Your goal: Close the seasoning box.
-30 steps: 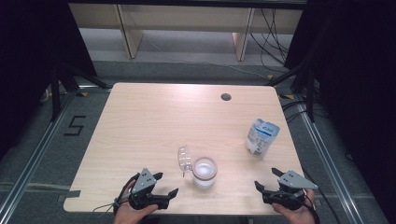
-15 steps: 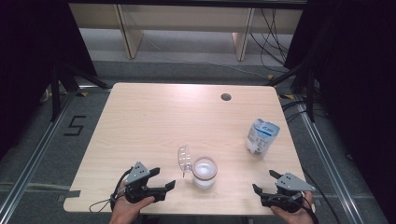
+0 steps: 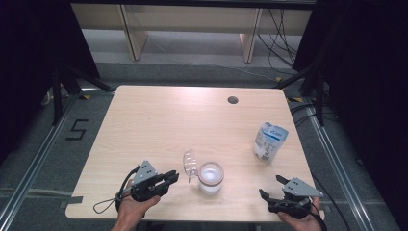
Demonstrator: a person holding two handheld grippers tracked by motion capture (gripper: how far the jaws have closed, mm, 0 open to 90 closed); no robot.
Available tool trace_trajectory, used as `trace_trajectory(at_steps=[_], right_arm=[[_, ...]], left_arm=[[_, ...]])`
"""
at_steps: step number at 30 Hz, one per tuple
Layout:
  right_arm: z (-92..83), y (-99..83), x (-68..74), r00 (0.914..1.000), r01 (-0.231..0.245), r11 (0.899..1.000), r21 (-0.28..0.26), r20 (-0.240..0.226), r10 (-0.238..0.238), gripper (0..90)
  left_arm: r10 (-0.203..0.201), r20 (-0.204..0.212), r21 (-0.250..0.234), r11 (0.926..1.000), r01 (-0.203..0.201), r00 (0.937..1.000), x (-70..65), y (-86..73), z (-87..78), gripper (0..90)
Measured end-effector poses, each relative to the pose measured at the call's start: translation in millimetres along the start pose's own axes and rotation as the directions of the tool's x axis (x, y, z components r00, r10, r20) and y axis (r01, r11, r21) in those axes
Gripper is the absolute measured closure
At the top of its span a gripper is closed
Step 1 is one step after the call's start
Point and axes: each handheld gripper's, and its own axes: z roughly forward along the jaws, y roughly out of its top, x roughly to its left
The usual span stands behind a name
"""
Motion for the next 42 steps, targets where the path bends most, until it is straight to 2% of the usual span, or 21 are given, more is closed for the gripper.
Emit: trace_trajectory(at_steps=[3,4,5,8,10,11,13,14,16,17,18,19,20,24,27,28,35,38,39,40,42], right_arm=[[0.8,-0.1,-1.3,0.9998,0.02,1.0,-0.004,-0.002,-0.02,22.3],[0.8,-0.2,-0.9,0.9999,0.016,1.0,-0.002,0.001,-0.016,22.3],[1.5,-0.1,-2.5,0.999,0.043,0.999,-0.018,0.013,-0.042,22.4],[1.8,-0.2,-1.6,0.999,0.043,0.999,-0.013,0.009,-0.043,22.4],[2.1,-0.1,-1.8,0.9989,0.047,0.999,-0.014,0.007,-0.047,22.4],[2.2,-0.1,-1.6,0.9988,0.048,0.999,-0.014,0.007,-0.048,22.5],[2.5,-0.2,-1.8,0.9985,0.055,0.998,-0.016,0.009,-0.055,22.6],[2.8,-0.2,-1.9,0.9984,0.056,0.998,-0.014,0.005,-0.056,22.6],[3.1,-0.2,-1.5,0.9985,0.055,0.998,-0.014,0.001,-0.055,22.6],[3.2,-0.3,-1.1,0.9989,0.047,0.999,-0.008,-0.006,-0.047,22.6],[2.7,-0.5,0.2,0.9996,0.024,1.0,0.004,-0.014,-0.024,22.6],[2.6,-0.5,-0.2,0.9995,0.031,1.0,0.001,-0.002,-0.031,22.6],[3.3,-0.4,-1.4,0.9985,0.054,0.998,-0.009,0.001,-0.054,22.6],[4.0,-0.2,-1.6,0.9978,0.066,0.998,-0.01,-0.002,-0.066,22.7],[4.3,-0.4,-0.8,0.9979,0.064,0.998,-0.01,-0.009,-0.064,22.8],[3.8,-0.6,0.6,0.9991,0.041,0.999,0.003,-0.013,-0.041,22.8],[4.0,-0.6,0.5,0.999,0.041,0.999,0.002,-0.015,-0.041,22.8],[4.9,-0.4,-0.3,0.9979,0.063,0.998,-0.009,-0.011,-0.063,22.8],[4.9,-0.4,-0.3,0.9979,0.064,0.998,-0.009,-0.011,-0.064,22.9],[4.8,-0.5,0.4,0.9985,0.051,0.999,-0.001,-0.02,-0.051,22.8],[4.9,-0.4,-0.3,0.9981,0.059,0.998,-0.004,-0.016,-0.059,22.8]], left_arm=[[0.008,-0.001,-0.009,0.9999,-0.008,1.0,-1.4,3.7,1.5,89.2],[0.023,-0.004,-0.008,0.9997,-0.023,0.9997,-1.6,5.2,1.4,89.3],[0.011,0.002,-0.019,0.9998,-0.011,0.9999,-2.5,6.0,2.6,89.4],[0.036,0.005,-0.018,0.9992,-0.036,0.9993,-3.4,9.4,3.3,89.4],[0.022,0.005,-0.02,0.9996,-0.022,0.9997,-5.2,10.6,4.5,89.4],[0.041,0.005,-0.015,0.9991,-0.041,0.9992,-4.5,11.7,4.3,89.4],[0.039,0.001,-0.012,0.9992,-0.039,0.9992,-5.3,13.3,4.5,89.4],[0.026,0.009,-0.02,0.9995,-0.026,0.9996,-5.6,13.7,5.7,89.4],[0.039,0.013,-0.022,0.999,-0.039,0.9991,-5.5,15.7,6.1,89.4],[0.021,0.006,-0.02,0.9996,-0.02,0.9998,-7.5,16.5,6.1,89.4],[0.044,0.015,-0.019,0.9988,-0.044,0.9989,-6.8,17.9,6.3,89.4],[0.034,0.013,-0.024,0.9991,-0.034,0.9993,-8.5,18.8,7.0,89.4],[0.047,0.017,-0.022,0.9987,-0.047,0.9988,-8.6,20.1,7.3,89.4],[0.052,0.026,-0.032,0.9982,-0.051,0.9983,-10.5,23.6,10.4,89.4],[0.052,0.021,-0.029,0.9983,-0.051,0.9984,-11.3,24.9,11.4,89.3],[0.051,0.021,-0.029,0.9983,-0.051,0.9985,-11.4,25.1,12.0,89.4],[0.058,0.031,-0.03,0.9979,-0.057,0.9978,-12.1,26.6,14.0,89.3],[0.047,0.027,-0.027,0.9986,-0.046,0.9985,-13.2,26.8,14.3,89.4],[0.062,0.036,-0.034,0.9976,-0.061,0.9975,-12.2,27.2,14.9,89.3],[0.046,0.033,-0.033,0.9985,-0.045,0.9984,-13.0,27.2,15.0,89.3],[0.067,0.027,-0.026,0.9975,-0.066,0.9974,-12.7,28.6,13.9,89.3]])
